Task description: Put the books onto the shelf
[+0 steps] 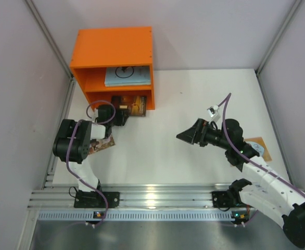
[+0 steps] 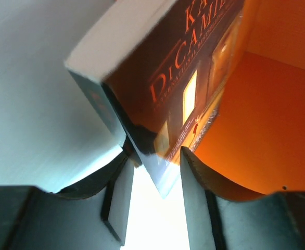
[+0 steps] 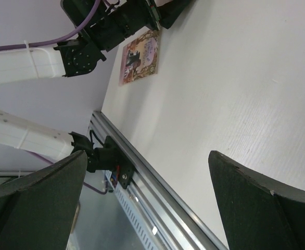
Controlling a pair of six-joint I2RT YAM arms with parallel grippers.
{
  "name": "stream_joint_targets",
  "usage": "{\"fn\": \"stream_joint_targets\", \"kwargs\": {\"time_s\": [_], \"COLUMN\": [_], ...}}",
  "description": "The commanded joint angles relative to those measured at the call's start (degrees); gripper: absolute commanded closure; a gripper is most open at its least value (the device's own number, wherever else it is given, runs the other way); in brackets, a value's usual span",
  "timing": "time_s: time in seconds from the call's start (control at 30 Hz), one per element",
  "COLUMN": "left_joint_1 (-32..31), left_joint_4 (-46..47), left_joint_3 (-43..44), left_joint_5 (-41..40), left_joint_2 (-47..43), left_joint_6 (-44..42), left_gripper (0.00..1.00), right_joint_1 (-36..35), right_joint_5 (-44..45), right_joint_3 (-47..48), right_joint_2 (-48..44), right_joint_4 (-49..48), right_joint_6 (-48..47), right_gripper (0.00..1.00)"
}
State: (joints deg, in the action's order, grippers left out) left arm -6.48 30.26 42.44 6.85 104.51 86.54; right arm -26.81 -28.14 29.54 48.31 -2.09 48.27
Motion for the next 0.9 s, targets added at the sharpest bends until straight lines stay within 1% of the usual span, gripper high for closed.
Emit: {"fn": "stream_joint_targets", "kwargs": {"time_s": [0.0, 0.17, 0.3, 0.4, 0.43, 0.53, 0.67, 0.87], "left_joint_1": [-0.5, -0.8, -0.9, -1.1, -1.2, -1.5, -2.0, -3.4], "left_joint_4": [-0.3, -1.2, -0.3, 0.5, 0.5, 1.5, 2.7, 5.3], "left_joint_3": [1.4, 1.1, 0.8, 1.2, 1.7, 2.8, 4.8, 5.9], "left_joint_5": [-0.1, -0.3, -0.3, -0.5, -0.6, -0.7, -1.0, -5.1], "left_joint_2": [-2.8, -2.7, -2.5, -2.5, -2.3, -1.7, -0.2, 0.9], "left_joint_6": [-1.1, -1.3, -1.0, -0.6, -0.3, 0.2, 2.8, 6.6], "left_gripper": [0.53, 0.53, 0.6, 0.79, 0.89, 1.0, 1.0, 1.0], "right_joint_1": [0.4, 0.5, 0.5, 0.5, 0.4, 0.4, 0.4, 0.4], "right_joint_5": [0.2, 0.2, 0.5, 0.5, 0.6, 0.6, 0.8, 0.6], "right_joint_3": [-0.4, -0.7, -1.0, -1.2, -1.2, -1.3, -1.2, -1.2], "right_joint_2": [-0.9, -0.9, -1.1, -1.0, -1.1, -0.6, 0.0, 1.5], "right_joint_4": [-2.9, -3.0, -3.0, -3.1, -3.1, -3.4, -3.9, -4.5], "right_joint_6": [0.5, 0.5, 0.5, 0.6, 0.6, 0.6, 0.2, 0.0], "right_gripper": [0.0, 0.0, 0.0, 0.0, 0.0, 0.0, 0.0, 0.0]}}
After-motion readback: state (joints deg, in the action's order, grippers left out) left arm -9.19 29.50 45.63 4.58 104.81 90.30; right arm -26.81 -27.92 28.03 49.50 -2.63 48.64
